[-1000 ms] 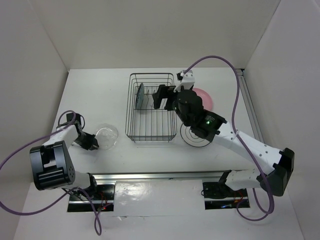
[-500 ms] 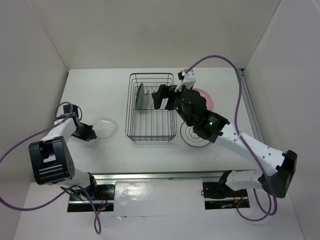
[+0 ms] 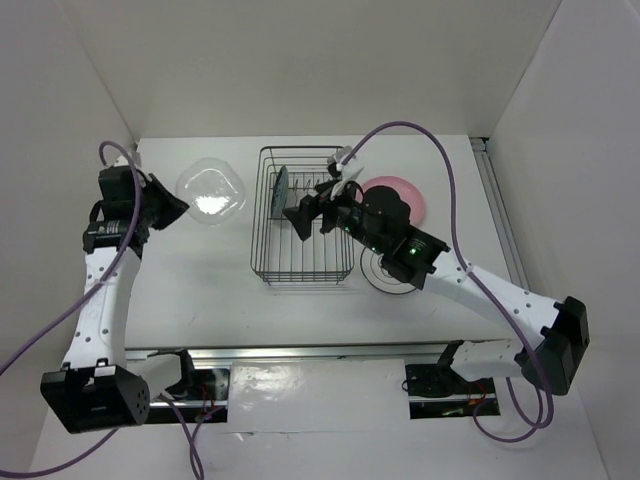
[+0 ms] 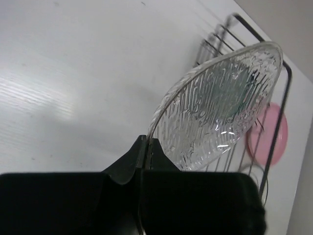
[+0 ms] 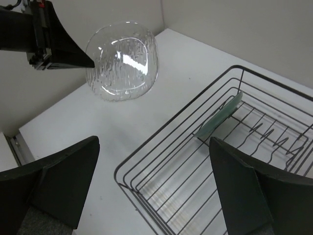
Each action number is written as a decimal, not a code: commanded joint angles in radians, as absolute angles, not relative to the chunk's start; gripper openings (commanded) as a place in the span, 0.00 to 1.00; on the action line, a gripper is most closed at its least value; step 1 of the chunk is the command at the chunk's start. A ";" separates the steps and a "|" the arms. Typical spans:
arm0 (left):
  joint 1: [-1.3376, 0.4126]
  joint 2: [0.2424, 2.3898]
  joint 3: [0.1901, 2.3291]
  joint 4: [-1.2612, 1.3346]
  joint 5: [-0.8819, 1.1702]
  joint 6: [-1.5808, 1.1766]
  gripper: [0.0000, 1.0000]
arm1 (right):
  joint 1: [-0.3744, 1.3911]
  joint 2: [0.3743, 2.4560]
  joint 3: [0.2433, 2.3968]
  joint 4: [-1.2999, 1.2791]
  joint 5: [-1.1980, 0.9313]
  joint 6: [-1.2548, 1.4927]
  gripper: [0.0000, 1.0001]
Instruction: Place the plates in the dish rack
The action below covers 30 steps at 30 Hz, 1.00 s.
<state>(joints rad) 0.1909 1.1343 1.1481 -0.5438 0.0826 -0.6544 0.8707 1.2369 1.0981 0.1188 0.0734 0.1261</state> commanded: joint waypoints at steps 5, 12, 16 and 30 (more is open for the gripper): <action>0.117 1.097 1.065 -0.379 0.497 -0.551 0.00 | 0.877 1.397 1.325 0.061 0.019 -0.060 0.95; 0.038 1.062 1.045 -0.359 0.566 -0.522 0.00 | 0.877 1.497 1.399 0.048 0.060 -0.069 0.95; 0.026 1.049 1.036 -0.344 0.575 -0.522 0.00 | 0.877 1.534 1.410 0.038 0.060 -0.058 0.84; 0.017 1.040 1.035 -0.334 0.557 -0.522 0.00 | 0.868 1.546 1.410 0.048 0.072 -0.031 0.28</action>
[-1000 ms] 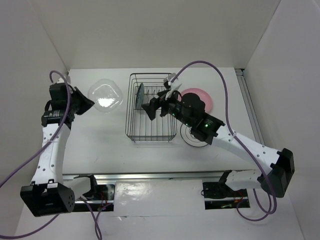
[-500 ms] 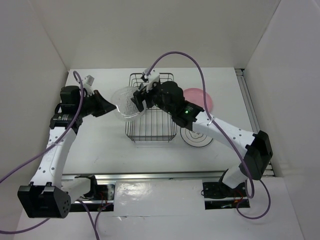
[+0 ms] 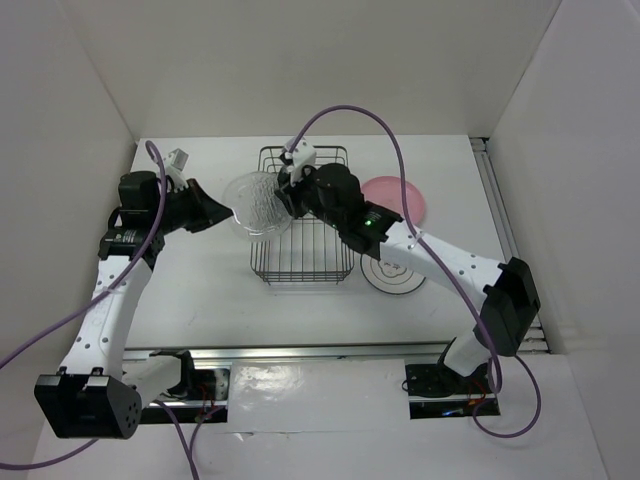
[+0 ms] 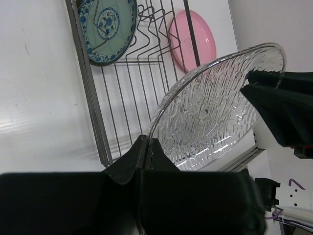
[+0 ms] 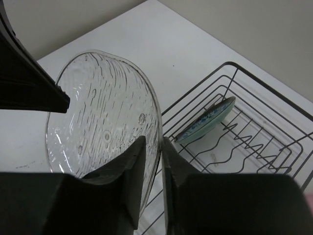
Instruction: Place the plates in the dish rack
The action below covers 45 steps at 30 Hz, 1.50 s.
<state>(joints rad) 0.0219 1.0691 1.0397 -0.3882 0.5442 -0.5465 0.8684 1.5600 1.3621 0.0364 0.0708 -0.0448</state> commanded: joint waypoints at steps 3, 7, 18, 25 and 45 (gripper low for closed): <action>0.017 1.040 1.035 -0.334 0.546 -0.522 0.00 | 0.868 1.546 1.410 0.048 0.072 -0.031 0.14; 0.017 1.040 1.035 -0.334 0.546 -0.522 0.00 | 0.868 1.565 1.410 0.048 0.081 -0.012 0.00; 0.017 1.003 1.025 -0.386 0.362 -0.555 1.00 | 0.868 1.565 1.433 0.035 0.562 0.095 0.00; 0.083 1.051 1.045 -0.497 0.160 -0.615 1.00 | 0.868 1.577 1.535 -0.083 1.047 0.153 0.00; 0.123 1.083 1.045 -0.525 0.106 -0.634 1.00 | 0.838 2.055 1.979 -0.405 1.275 0.254 0.00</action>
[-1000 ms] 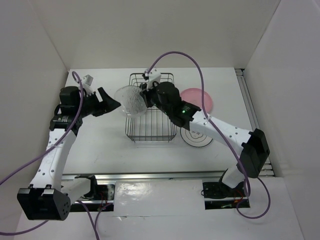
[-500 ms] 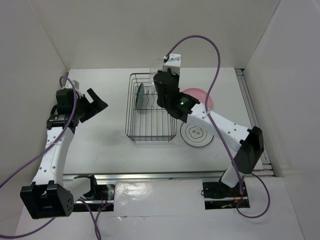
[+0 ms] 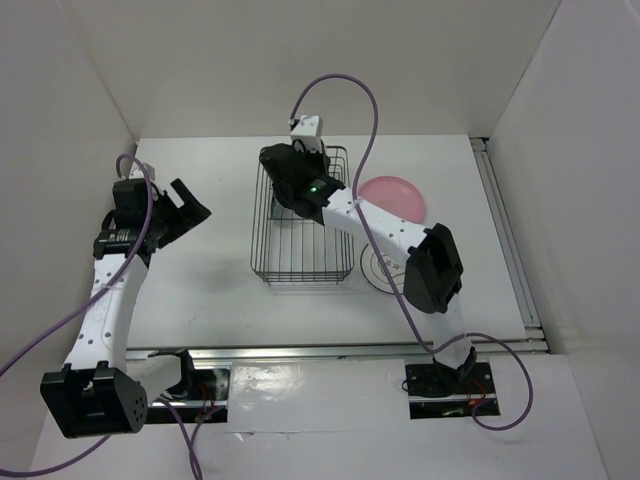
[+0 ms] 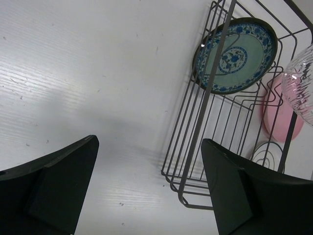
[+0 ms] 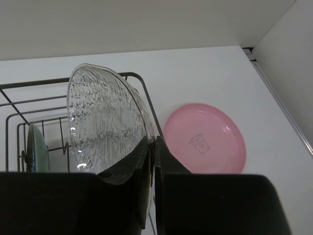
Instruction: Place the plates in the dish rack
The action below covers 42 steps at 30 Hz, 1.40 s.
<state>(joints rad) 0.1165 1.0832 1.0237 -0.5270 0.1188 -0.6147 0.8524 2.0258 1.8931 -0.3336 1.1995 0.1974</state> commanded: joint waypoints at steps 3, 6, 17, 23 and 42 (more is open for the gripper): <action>0.123 1.074 1.045 -0.525 0.106 -0.634 1.00 | 0.838 2.092 2.023 -0.431 1.287 0.285 0.00; 0.123 1.074 1.045 -0.525 0.117 -0.634 1.00 | 0.838 2.115 2.023 -0.431 1.296 0.308 0.00; 0.123 1.074 1.045 -0.525 0.135 -0.634 1.00 | 0.807 2.218 2.088 -0.460 1.272 0.341 0.00; 0.123 1.074 1.045 -0.525 0.135 -0.634 1.00 | 0.807 2.258 2.138 -0.471 1.261 0.341 0.00; 0.123 1.074 1.045 -0.525 0.135 -0.634 1.00 | 0.807 2.326 2.187 -0.482 1.212 0.341 0.13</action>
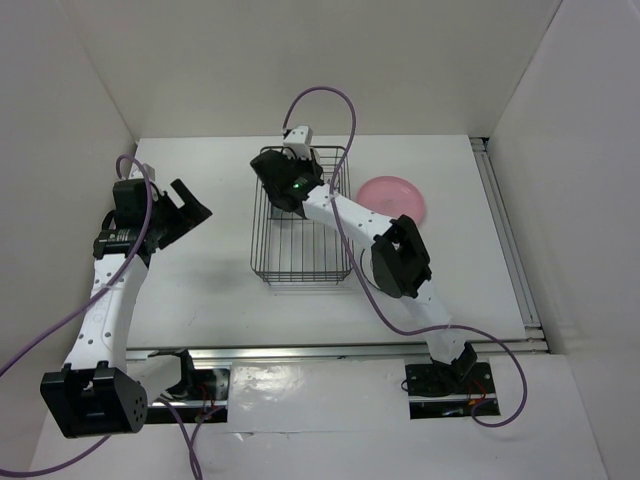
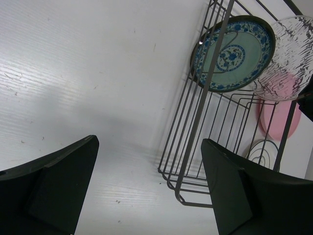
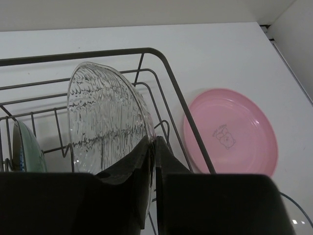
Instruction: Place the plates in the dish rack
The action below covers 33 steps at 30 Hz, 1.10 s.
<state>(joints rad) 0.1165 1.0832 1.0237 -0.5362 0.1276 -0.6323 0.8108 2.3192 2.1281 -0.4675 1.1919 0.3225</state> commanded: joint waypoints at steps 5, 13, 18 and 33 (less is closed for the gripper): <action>0.123 1.074 1.045 -0.525 0.135 -0.634 1.00 | 0.816 2.335 2.187 -0.482 1.203 0.341 0.26; 0.123 1.074 1.045 -0.525 0.144 -0.634 1.00 | 0.816 2.335 2.178 -0.473 1.183 0.341 0.43; 0.123 1.074 1.045 -0.525 0.144 -0.634 1.00 | 0.816 2.315 2.160 -0.418 1.089 0.321 0.57; 0.123 1.083 1.045 -0.525 0.153 -0.624 1.00 | 0.785 2.125 2.034 -0.344 0.920 0.347 0.71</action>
<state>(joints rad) 0.1165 1.0832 1.0237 -0.5392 0.1364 -0.6319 0.7891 2.2635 2.0418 -0.4347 0.9539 0.3328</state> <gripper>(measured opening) 0.999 0.701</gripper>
